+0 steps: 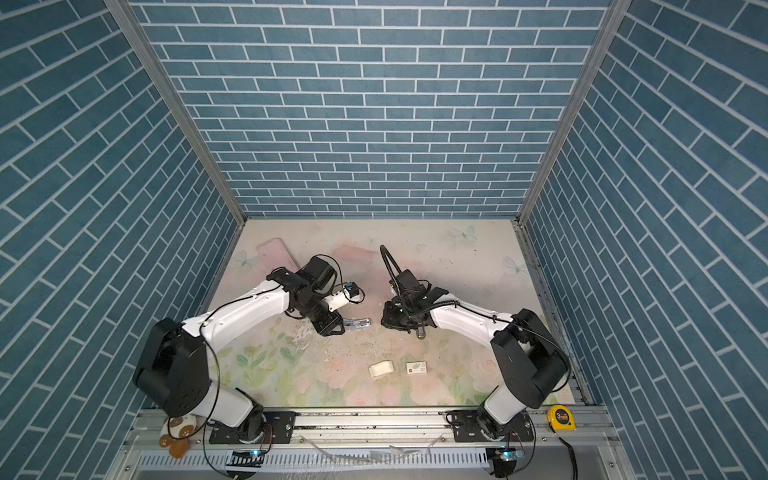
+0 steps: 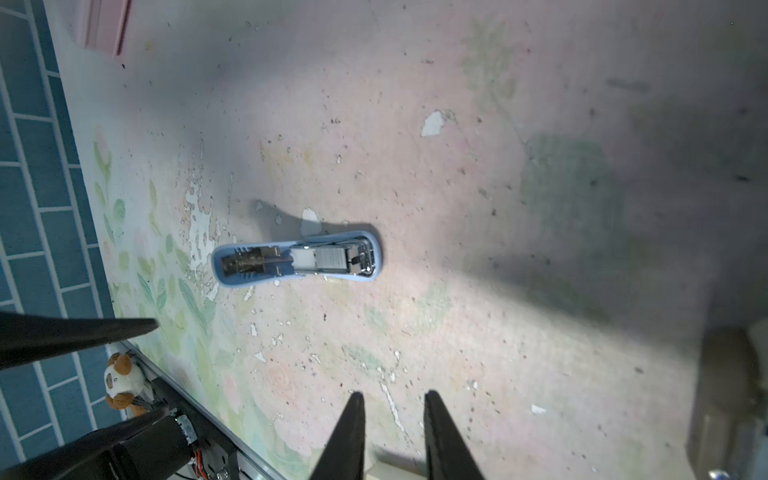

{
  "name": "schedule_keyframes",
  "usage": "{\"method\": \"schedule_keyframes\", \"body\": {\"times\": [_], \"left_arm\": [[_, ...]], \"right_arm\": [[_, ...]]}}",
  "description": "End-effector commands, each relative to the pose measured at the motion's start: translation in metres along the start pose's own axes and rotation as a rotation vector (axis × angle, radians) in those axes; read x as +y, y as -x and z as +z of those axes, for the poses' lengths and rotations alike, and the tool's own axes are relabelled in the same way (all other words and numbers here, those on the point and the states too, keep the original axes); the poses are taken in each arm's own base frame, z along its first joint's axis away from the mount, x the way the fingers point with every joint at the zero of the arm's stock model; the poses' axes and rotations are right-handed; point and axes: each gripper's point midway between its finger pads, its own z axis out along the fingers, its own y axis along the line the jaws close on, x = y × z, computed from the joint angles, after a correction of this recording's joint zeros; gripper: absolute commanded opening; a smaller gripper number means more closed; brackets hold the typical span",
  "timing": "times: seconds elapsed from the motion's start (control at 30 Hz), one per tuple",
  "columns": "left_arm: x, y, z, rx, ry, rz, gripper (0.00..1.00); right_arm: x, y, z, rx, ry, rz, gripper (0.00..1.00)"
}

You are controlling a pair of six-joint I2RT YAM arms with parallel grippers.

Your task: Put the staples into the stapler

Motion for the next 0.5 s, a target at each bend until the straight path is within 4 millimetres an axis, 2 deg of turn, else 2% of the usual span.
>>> {"method": "schedule_keyframes", "body": {"times": [0.0,0.2,0.47], "left_arm": [[0.013,-0.003,-0.013,-0.017,0.035,-0.007,0.46],[0.03,-0.006,-0.02,-0.06,0.046,-0.073,0.46],[0.031,-0.008,-0.018,-0.083,0.019,-0.094,0.47]], "right_arm": [[0.01,0.011,0.01,0.007,0.007,-0.041,0.27],[0.017,0.022,0.029,0.033,0.006,-0.064,0.27],[0.019,0.027,0.045,0.075,-0.02,-0.096,0.26]]}}
